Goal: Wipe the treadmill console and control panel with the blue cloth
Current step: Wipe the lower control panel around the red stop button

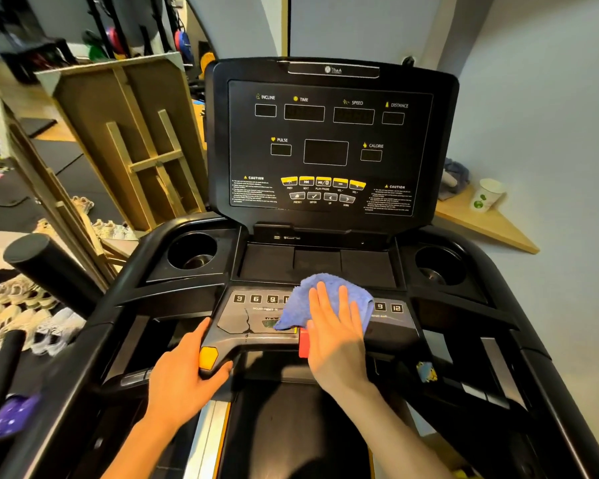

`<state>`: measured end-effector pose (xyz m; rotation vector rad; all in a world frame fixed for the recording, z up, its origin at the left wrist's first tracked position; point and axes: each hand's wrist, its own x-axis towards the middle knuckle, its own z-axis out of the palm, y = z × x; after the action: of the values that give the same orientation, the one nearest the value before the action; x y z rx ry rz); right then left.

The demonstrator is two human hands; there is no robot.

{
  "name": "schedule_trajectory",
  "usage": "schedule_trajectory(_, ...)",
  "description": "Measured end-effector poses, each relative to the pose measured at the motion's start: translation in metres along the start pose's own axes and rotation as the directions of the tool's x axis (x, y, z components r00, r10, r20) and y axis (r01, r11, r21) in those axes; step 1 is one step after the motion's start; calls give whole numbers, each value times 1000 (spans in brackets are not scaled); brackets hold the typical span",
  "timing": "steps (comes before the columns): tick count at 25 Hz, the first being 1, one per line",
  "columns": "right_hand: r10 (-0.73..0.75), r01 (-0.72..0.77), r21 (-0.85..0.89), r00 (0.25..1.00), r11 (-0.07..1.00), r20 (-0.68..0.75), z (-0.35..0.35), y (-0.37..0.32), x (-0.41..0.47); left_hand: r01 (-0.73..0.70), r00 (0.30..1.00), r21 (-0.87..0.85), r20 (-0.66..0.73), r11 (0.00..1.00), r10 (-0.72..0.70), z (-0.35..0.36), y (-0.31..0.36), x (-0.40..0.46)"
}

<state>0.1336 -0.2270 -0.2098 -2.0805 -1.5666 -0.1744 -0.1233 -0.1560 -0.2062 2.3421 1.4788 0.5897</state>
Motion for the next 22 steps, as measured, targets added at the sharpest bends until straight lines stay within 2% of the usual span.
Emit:
schedule_trajectory(2,-33,33,-36,999,999,1,6,-10,1,-6,1000,-6,2,1000,6,-1,0,0)
schedule_trajectory(4,-87,99,-119,991,988,98,10,-23,5,-13,1000,-5,5,1000,13,-1,-1,0)
schedule_trajectory(7,-165,192,-107,961,976,222,10,-46,9,-10,1000,0,2,1000,10,-1,-2,0)
schedule_trajectory(12,-281,303,-43,922,952,265,22,-79,4,-45,998,-25,-40,999,44,-2,-2,-2)
schedule_trajectory(16,-377,381,33,894,924,244,27,-88,0,-94,994,-87,-60,992,89,-4,0,-3)
schedule_trajectory(22,-460,443,126,843,888,280,33,-99,-7,-56,997,-122,-59,991,49,1,-6,-4)
